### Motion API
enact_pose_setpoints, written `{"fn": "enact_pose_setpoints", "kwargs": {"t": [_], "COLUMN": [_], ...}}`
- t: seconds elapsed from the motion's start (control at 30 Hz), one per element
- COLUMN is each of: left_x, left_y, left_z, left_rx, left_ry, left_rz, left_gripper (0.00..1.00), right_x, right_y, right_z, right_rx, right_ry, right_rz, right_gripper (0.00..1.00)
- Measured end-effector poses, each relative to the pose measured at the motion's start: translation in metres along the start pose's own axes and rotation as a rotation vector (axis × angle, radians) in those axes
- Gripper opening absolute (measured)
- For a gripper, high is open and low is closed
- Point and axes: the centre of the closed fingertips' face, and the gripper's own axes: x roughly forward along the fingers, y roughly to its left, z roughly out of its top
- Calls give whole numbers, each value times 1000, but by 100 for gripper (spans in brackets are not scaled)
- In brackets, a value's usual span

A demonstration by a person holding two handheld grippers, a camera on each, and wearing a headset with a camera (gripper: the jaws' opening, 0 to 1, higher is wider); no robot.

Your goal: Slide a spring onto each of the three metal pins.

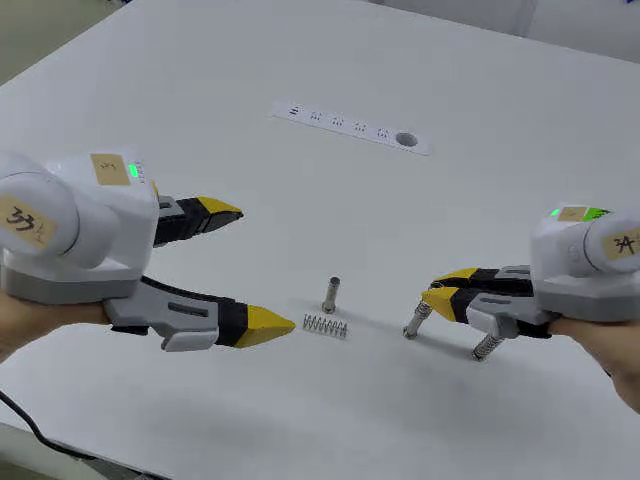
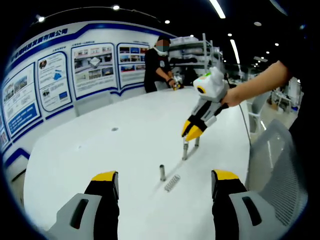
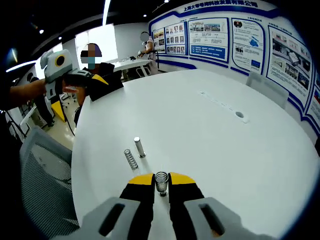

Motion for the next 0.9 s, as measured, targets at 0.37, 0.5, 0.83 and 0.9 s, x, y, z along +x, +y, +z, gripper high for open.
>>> {"fn": "enact_pose_setpoints", "kwargs": {"t": [0.37,0.5,0.83,0.9], "left_x": [-7,-8,-8,-7], "left_y": [6,6,4,4], "left_z": [-5,-7,-7,-7], "left_rx": [-27,-29,-31,-32], "left_ry": [5,9,10,9], "left_rz": [27,28,23,20], "left_gripper": [76,76,76,77], "right_x": [22,24,22,18], "right_y": [3,2,1,0], "right_z": [-22,-26,-27,-24], "right_rx": [-43,-48,-58,-57], "right_ry": [58,72,77,66], "right_rz": [-32,-48,-53,-58], "right_gripper": [11,12,16,17]}}
